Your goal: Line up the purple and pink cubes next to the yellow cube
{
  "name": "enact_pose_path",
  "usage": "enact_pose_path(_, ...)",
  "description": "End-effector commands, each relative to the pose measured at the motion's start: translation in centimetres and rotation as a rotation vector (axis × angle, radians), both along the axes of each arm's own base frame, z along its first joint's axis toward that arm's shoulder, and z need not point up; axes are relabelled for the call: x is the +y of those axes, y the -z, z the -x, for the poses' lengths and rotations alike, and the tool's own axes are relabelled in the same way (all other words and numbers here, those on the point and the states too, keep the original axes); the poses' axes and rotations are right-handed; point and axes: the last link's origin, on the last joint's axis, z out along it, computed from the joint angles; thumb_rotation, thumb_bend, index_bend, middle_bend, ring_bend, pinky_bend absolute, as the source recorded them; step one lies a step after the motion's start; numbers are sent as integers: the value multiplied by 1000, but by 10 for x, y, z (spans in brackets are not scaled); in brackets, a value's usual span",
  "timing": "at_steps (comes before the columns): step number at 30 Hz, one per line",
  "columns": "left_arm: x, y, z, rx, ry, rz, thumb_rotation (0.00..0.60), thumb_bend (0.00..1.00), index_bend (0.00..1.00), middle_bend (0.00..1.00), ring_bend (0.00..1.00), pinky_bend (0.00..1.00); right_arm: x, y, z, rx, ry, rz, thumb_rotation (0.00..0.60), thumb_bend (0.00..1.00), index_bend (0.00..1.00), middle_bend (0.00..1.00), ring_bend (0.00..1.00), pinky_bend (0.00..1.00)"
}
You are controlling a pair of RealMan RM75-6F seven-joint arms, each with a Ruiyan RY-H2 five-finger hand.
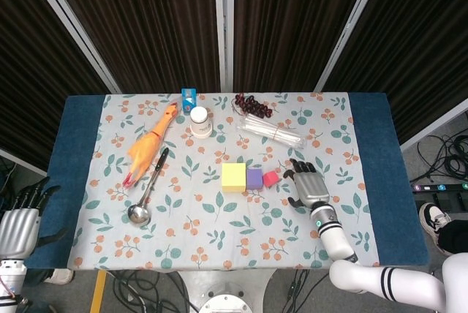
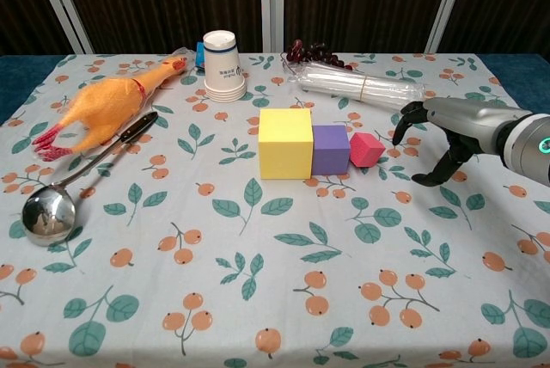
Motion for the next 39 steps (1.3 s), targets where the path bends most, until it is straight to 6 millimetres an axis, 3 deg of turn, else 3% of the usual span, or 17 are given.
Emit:
enact_pose_path(1,0,0,0,1,0,2,600,16,235,170,121,122,-2,6,1,-20,13,-10,600,213,293,0,0,0)
enact_pose_path(39,1,0,0,4,-1,3,600,16,235,170,121,122,1,22,-10,-66,11,-25,600,210,282,0,0,0)
